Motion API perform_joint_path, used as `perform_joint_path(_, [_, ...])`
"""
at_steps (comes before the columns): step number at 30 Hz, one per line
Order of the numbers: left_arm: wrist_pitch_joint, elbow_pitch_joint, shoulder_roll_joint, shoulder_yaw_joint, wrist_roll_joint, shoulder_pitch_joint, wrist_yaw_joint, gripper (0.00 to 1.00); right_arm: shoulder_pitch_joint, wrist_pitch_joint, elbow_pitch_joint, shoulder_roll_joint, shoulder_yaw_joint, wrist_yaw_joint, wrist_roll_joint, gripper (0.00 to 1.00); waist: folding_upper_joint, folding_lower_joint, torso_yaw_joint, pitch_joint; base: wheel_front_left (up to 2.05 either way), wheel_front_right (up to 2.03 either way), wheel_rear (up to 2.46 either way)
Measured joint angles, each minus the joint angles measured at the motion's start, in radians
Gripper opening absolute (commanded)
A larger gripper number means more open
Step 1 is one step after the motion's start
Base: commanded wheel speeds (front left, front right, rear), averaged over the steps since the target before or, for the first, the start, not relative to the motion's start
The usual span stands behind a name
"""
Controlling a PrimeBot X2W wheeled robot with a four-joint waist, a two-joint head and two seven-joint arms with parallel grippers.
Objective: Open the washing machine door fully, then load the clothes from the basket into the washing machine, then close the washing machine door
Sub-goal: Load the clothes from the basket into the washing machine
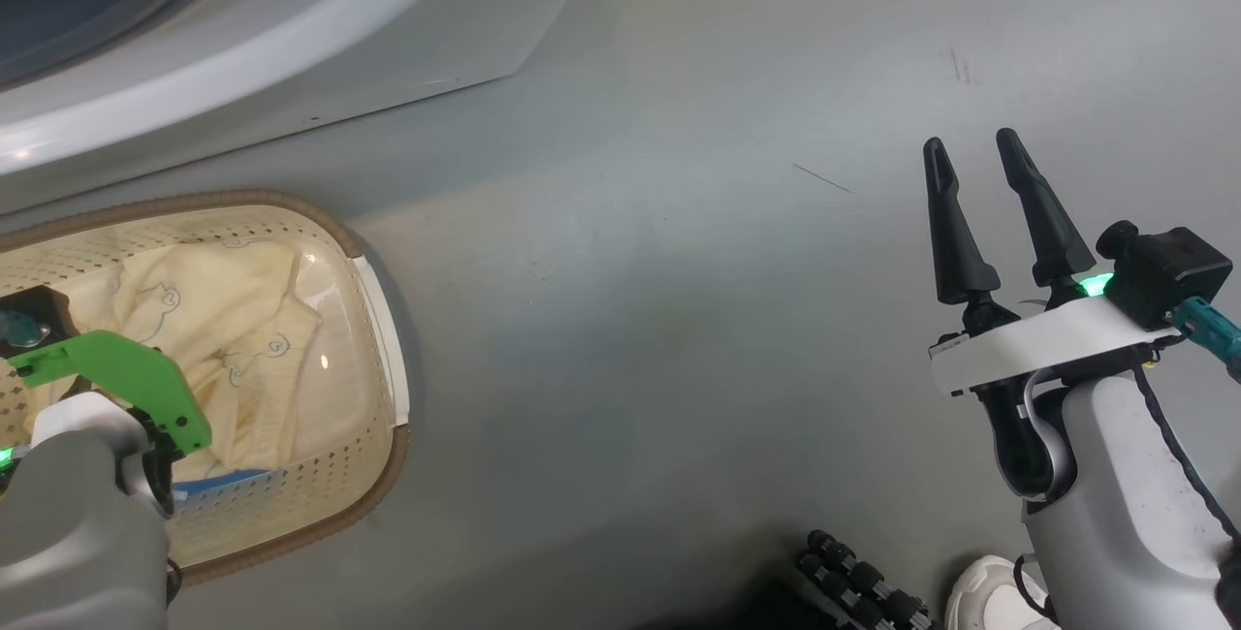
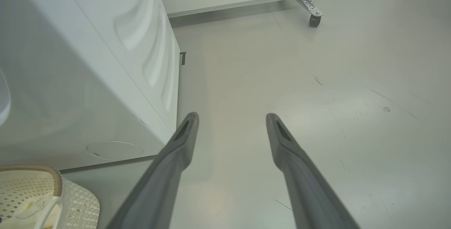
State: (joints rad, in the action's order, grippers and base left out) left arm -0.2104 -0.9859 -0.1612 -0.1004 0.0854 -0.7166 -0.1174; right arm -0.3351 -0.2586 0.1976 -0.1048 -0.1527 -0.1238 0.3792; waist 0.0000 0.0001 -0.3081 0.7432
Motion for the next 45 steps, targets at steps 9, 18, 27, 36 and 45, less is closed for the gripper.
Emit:
perform_joint_path(9, [0.009, -0.027, -0.013, -0.048, -0.034, -0.039, 0.0, 1.0, -0.017, 0.0, 0.0, -0.002, 0.0, 0.0, 0.001, 1.0, 0.0, 0.0, -0.003, 0.036, 0.0, 0.0, 0.0])
perform_joint_path(18, [0.017, -0.057, -0.022, -0.094, -0.062, -0.054, 0.0, 1.0, -0.02, 0.0, -0.001, -0.002, -0.002, 0.0, 0.001, 1.0, 0.0, 0.0, -0.006, 0.052, 0.0, 0.0, 0.0])
perform_joint_path(27, [0.017, -0.069, -0.027, -0.134, -0.091, -0.093, 0.0, 1.0, -0.035, 0.0, -0.002, -0.001, -0.004, 0.0, 0.003, 1.0, 0.0, 0.0, -0.008, 0.09, 0.0, 0.0, 0.0])
perform_joint_path(36, [0.019, -0.089, -0.029, -0.166, -0.111, -0.104, 0.0, 1.0, -0.044, 0.0, -0.002, 0.002, -0.005, 0.0, 0.01, 1.0, 0.0, 0.0, -0.013, 0.11, 0.0, 0.0, 0.0])
perform_joint_path(45, [0.027, -0.091, -0.029, -0.198, -0.145, -0.14, 0.0, 1.0, -0.063, 0.0, -0.005, 0.002, -0.005, 0.0, 0.01, 1.0, 0.0, 0.0, -0.016, 0.144, 0.0, 0.0, 0.0])
